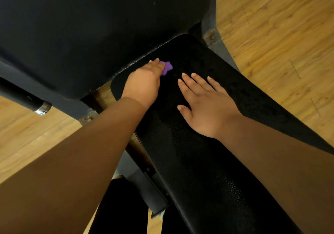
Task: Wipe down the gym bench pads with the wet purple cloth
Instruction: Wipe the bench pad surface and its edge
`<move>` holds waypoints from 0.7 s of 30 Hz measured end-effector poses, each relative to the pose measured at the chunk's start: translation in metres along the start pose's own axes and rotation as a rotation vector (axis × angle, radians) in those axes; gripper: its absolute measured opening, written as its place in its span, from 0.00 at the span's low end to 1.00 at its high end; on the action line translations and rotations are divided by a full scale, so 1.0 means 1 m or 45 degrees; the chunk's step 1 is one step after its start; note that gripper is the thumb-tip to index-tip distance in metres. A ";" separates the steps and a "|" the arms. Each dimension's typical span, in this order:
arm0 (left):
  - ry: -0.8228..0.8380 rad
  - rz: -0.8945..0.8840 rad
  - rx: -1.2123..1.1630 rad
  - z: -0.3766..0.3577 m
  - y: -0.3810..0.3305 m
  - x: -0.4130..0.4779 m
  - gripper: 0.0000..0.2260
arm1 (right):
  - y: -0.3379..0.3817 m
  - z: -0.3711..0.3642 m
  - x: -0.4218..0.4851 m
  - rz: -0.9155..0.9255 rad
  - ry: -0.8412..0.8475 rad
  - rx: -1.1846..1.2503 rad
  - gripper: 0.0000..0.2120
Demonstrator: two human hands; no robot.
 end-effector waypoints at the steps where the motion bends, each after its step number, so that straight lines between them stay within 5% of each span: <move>1: -0.045 -0.025 -0.013 0.001 -0.001 -0.006 0.21 | 0.001 0.002 0.004 -0.004 -0.013 0.015 0.32; 21: 0.058 -0.465 0.062 0.017 0.036 -0.016 0.20 | 0.019 0.006 0.042 -0.065 -0.023 0.006 0.31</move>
Point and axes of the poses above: each hand's wrist, its own x-axis towards the middle knuckle, its own z-axis out of the back of the hand, y = z × x, the point moved 4 cm from there along x, towards the middle knuckle, and after that the axes turned 12 degrees about -x, right-handed, at the moved point
